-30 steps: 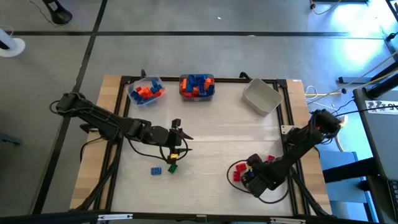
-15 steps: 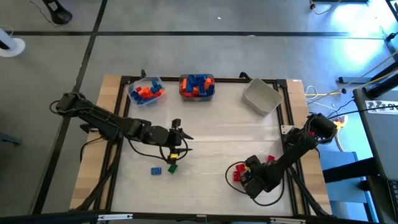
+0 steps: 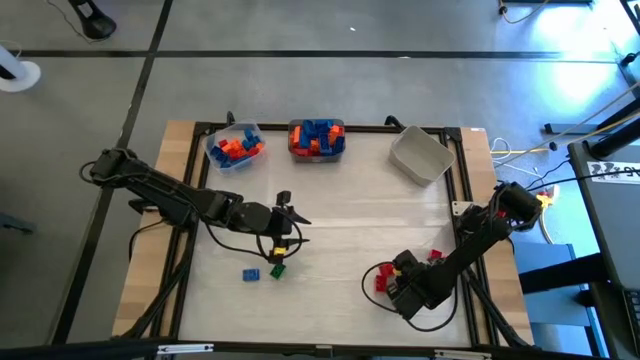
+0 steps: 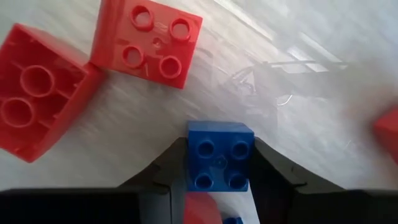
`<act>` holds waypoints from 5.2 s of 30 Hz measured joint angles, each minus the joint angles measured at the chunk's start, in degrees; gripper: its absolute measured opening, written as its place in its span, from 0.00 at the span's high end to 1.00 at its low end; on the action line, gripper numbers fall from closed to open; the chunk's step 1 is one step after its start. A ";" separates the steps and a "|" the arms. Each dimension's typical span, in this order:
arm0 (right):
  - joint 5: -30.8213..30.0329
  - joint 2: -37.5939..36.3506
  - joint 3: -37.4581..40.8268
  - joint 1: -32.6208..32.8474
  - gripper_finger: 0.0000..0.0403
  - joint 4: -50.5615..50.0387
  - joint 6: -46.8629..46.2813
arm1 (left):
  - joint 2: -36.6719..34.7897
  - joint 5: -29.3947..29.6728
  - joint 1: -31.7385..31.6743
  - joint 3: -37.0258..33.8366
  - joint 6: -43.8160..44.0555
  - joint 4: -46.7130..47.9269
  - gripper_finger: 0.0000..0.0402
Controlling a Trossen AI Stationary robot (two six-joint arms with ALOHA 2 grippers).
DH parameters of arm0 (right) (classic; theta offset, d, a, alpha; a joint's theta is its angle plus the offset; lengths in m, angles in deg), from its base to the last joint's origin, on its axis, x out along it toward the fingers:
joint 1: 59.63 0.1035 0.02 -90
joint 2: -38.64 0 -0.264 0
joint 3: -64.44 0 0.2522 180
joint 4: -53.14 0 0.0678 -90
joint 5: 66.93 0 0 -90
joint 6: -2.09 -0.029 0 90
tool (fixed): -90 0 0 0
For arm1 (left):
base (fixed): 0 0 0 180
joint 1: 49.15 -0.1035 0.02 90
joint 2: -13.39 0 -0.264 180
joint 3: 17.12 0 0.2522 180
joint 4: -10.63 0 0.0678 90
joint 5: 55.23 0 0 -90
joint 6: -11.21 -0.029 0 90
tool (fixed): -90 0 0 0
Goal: Sort blocks by size
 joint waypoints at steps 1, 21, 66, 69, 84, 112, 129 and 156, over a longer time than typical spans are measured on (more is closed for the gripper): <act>0.00 0.00 0.00 0.00 0.67 -0.06 0.00 | 0.00 -0.01 0.02 0.00 -0.34 -0.01 0.51; -20.58 -4.87 -20.91 -13.10 0.65 -12.37 32.72 | -19.48 0.04 2.99 -0.02 -8.35 3.86 0.51; -2.33 51.24 -66.74 -58.84 0.65 77.92 93.12 | -27.61 2.18 -10.56 -0.02 -7.87 -1.52 0.51; -1.88 54.64 -71.22 -59.95 0.65 78.10 91.12 | -27.30 2.18 -10.56 -0.02 -7.80 -1.64 0.51; -1.99 58.90 -75.65 -61.90 0.62 78.40 89.97 | -25.99 2.18 -10.56 -0.02 -7.83 -1.52 0.51; -6.29 40.39 -75.56 -62.22 0.40 51.89 106.87 | -30.32 3.01 -10.56 -0.02 -6.82 -1.21 0.51; -9.60 12.23 -75.60 -54.48 0.47 -7.80 110.46 | -31.02 3.01 -10.43 -0.46 0.08 10.96 0.51; -24.48 -10.19 -39.91 -19.04 0.47 -36.70 64.87 | -9.74 3.81 3.55 -4.52 2.82 -5.02 0.51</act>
